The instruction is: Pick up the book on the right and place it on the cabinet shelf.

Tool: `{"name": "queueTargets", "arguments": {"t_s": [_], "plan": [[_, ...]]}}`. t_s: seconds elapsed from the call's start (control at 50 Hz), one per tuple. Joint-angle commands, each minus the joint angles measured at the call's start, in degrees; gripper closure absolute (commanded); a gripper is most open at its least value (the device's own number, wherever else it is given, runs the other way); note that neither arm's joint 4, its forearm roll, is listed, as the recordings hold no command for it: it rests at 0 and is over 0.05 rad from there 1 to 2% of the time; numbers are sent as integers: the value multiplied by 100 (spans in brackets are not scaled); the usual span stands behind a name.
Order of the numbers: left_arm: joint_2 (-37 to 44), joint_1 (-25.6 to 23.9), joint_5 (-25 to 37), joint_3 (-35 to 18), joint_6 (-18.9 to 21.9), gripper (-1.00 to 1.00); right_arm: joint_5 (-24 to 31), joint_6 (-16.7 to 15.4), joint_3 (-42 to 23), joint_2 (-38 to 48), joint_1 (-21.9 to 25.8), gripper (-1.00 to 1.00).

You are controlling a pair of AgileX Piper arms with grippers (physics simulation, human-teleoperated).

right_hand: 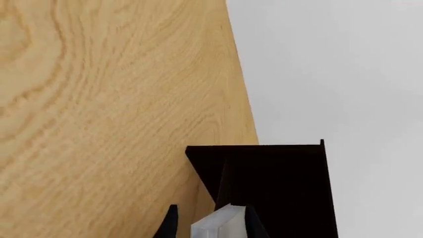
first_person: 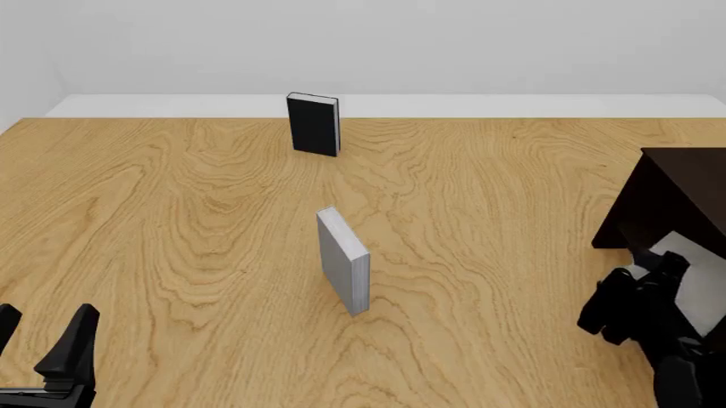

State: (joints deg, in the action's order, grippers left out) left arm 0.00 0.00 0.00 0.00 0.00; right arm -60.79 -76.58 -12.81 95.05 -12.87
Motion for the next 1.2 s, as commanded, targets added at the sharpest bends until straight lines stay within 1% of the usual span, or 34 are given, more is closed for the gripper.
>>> {"name": "queueTargets", "arguments": {"t_s": [0.02,0.22,0.28,0.3,0.54,0.76,0.94,1.2], "plan": [[0,0,0,0,0,-100,136,-8,-119,-42,114,-100],[0,0,0,0,0,-100,414,-10,-279,-327,176,-100],[0,0,0,0,0,-100,464,16,-326,-345,205,-100],[0,0,0,0,0,-100,510,72,-357,-413,219,-100],[0,0,0,0,0,-100,665,54,-606,-359,213,-100],[0,0,0,0,0,-100,1038,81,-949,-425,206,-100],[0,0,0,0,0,-100,1070,146,-1003,-352,165,-100],[0,0,0,0,0,-100,993,166,-832,-305,99,-100]]}}
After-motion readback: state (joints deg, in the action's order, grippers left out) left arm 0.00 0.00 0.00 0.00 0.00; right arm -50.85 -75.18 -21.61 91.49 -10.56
